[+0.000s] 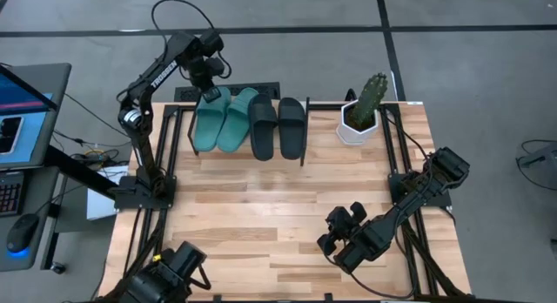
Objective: Pick and place slides into the shelf
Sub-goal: Adjust the slides on the shelf
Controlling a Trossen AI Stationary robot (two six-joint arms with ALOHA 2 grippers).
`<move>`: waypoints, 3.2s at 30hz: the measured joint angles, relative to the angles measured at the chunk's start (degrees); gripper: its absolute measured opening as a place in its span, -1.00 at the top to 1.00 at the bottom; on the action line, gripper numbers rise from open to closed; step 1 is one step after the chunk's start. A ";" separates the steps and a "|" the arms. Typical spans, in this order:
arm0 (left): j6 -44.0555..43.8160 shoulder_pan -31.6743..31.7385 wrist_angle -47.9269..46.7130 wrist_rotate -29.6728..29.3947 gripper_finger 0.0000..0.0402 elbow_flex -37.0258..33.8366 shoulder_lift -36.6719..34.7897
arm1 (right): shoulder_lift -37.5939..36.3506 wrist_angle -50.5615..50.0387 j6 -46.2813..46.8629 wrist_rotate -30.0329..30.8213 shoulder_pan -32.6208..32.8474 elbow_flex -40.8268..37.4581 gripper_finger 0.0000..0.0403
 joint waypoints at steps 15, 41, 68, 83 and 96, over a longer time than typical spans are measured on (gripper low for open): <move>-4.14 -0.97 0.16 0.06 1.00 -7.93 -1.02 | 0.00 1.11 -0.07 -0.18 0.90 0.02 1.00; 10.46 -6.21 2.83 4.26 1.00 -7.74 -10.23 | 0.00 1.52 0.01 -0.15 1.12 0.02 1.00; 27.52 -10.60 6.29 -6.73 1.00 13.44 8.57 | 0.00 2.41 0.09 -1.45 0.20 0.02 1.00; 25.35 -9.71 0.95 2.90 1.00 13.72 11.86 | 0.00 2.61 0.07 -1.70 0.31 0.02 1.00; 10.33 -9.55 -0.26 0.02 1.00 13.68 13.05 | 0.00 3.49 -1.44 -3.17 0.44 0.02 1.00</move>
